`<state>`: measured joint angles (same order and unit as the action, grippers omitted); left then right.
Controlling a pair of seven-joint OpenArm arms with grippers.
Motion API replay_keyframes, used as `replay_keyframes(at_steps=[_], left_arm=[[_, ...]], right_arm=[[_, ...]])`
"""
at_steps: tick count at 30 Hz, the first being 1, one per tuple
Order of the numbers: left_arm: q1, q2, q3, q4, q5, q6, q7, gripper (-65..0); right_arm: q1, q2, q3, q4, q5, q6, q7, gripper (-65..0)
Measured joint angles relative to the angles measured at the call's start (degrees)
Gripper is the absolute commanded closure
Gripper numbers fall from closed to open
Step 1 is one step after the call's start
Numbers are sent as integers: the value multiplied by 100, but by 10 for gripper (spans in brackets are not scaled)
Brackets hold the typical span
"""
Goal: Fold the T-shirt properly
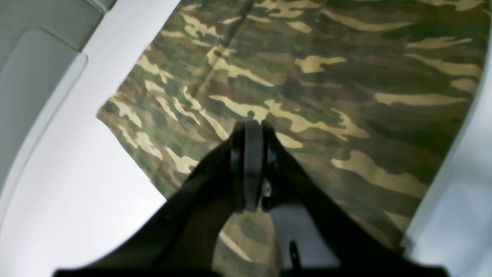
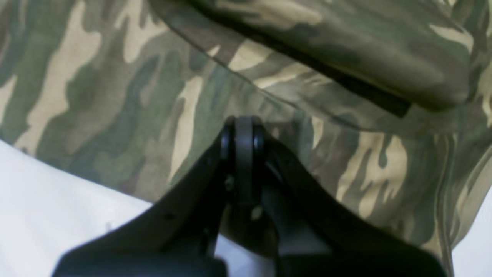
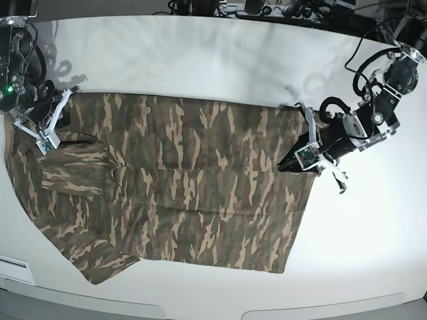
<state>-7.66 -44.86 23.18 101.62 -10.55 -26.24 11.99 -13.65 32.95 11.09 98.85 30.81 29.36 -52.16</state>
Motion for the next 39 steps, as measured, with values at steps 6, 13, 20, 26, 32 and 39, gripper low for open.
replay_keyframes(at_steps=[6,13,20,26,32,39], left_arm=[[-66,431,271,-678,195,-35,129,0],[140,417,286,-872,188,-46,466,0],[531,260,269,-369,90,-205,780,0],[977,-192,271,315,160,-254,1021,0],[1067,-382,273,708,146,-142,1244,0],[1069,-415,275,710,129,-140,1543,0]], right_arm=[[33,0,0,-79,-136,59,225,0],[98,7,33,-789,-229,190,505,0],[-256,48,74,-752,-118,39,636,0],[-835,98,118,-398,-146,-142,804,0],[-1366,116,140,35,-192,-271,813,0],[-1655,118,140,216,-396,-402,855,0]])
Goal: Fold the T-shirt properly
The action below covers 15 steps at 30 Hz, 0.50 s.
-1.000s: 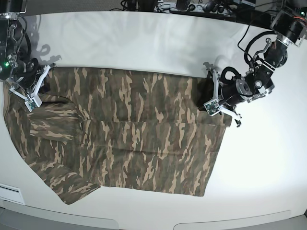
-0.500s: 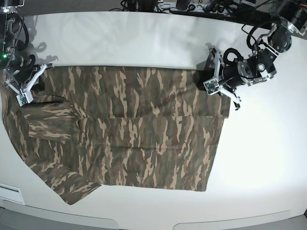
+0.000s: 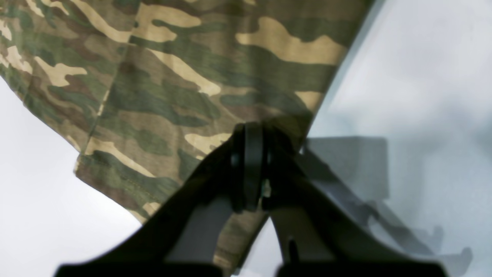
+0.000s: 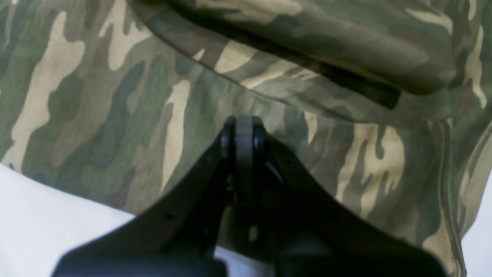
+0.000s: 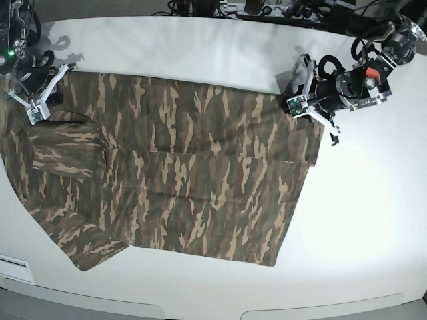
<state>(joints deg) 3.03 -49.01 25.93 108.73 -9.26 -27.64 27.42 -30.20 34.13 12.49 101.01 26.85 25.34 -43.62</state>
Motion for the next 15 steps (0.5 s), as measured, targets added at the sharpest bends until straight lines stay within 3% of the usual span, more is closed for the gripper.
replay_keyframes(at_steps=[6,15], left_arm=[[35,2,-7,46,-542,37,802,0],[352,13,-55,361,-590,-114,1683,0]], right_arm=[[-107,-2,0,24,-94,-98,125,0],[-122,0,0,26,-94,-101,127,0]])
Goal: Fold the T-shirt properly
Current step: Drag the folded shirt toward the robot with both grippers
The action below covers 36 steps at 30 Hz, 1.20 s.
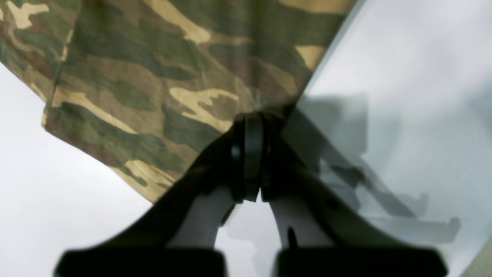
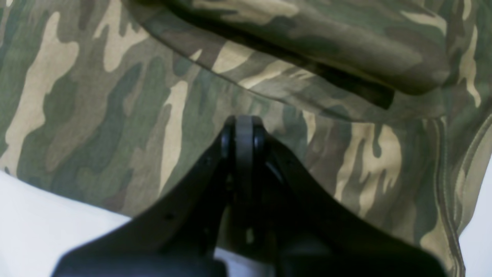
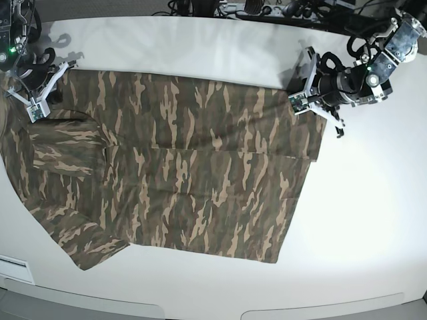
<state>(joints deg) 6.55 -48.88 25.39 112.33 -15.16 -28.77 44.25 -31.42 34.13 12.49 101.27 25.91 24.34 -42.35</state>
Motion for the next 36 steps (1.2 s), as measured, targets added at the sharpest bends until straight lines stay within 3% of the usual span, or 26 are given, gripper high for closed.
replay_keyframes(at_steps=[5,10,15,23,30,36], left_arm=[[330,-216,7,398,79,2,142,0],[629,-527,15,726,103,225,258,0],[850,-765,15,872,103,304,330,0],[1014,-844,22,1069,317,459,525,0],[1108,-846,44,1364,343,479,614,0],[1108,-846,-175,1799,918,1250,308,0]], right_arm=[[0,0,0,-2,0,-2,-17,0],[31,13,0,11,24,2,-223,0],[33,11,0,31,74,-249,-422,0],[52,15,4,85,81,-520,-911,0],[-20,55,44,105,205,-553,-1082,0],[-249,105,76,227,258,-573,-1075,0]])
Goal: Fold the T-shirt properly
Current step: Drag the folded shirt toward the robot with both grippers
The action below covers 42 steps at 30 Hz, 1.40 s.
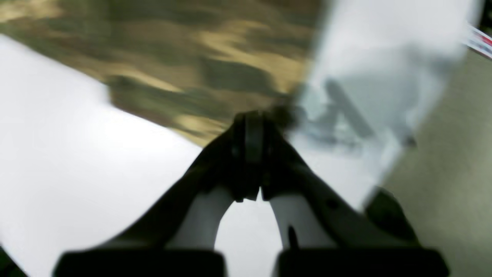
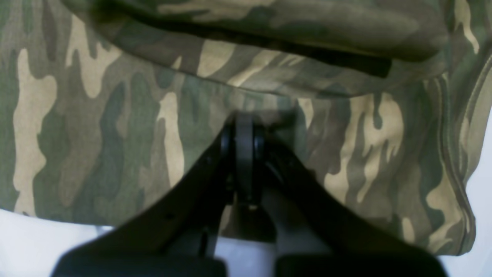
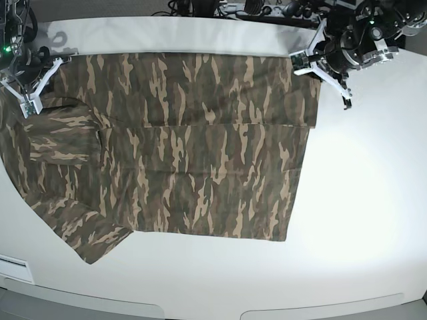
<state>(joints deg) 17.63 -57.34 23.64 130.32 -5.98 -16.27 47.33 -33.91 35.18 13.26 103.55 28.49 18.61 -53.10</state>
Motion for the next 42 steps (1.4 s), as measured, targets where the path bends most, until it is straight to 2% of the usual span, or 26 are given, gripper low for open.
replay_keyframes(at_steps=[2,5,8,12,16,18,22,34,39,42], left_arm=[[0,2,-221,146,-66,236,-155,0],[-4,118,-560,175,-258,240,-581,0],[-201,317,-651,-83,-616,-83,-809,0],[-651,767,-656,-944,-901,-540,-918,0],[-763,1169,-673,-1534,-1062,-999,-789,0],[-699,1250,-673,-1547,-1080,-997,-584,0],[-444,1233,-675,-1488,-1073,-992,-442,0],[378,1228,-710,-1191,-553,-949,-651,0],[562,1226,-715,-844,-511,-949,-195,0],[695,1211,-695,-564,-492,-861,114,0]], right_arm=[[-63,2,2,57,-17,-24,17,0],[-105,2,4,72,-4,-61,48,0],[-109,2,4,85,-13,-63,48,0],[-160,-28,4,247,-120,-66,22,0],[-201,-48,2,326,-181,-68,-48,0],[-192,-46,-2,332,-214,-63,-94,0],[-195,-57,-2,332,-216,-153,-96,0],[-468,-22,-2,372,-262,-319,-74,0],[-715,-7,0,382,-313,-391,208,0],[-721,-7,0,382,-308,-407,166,0]])
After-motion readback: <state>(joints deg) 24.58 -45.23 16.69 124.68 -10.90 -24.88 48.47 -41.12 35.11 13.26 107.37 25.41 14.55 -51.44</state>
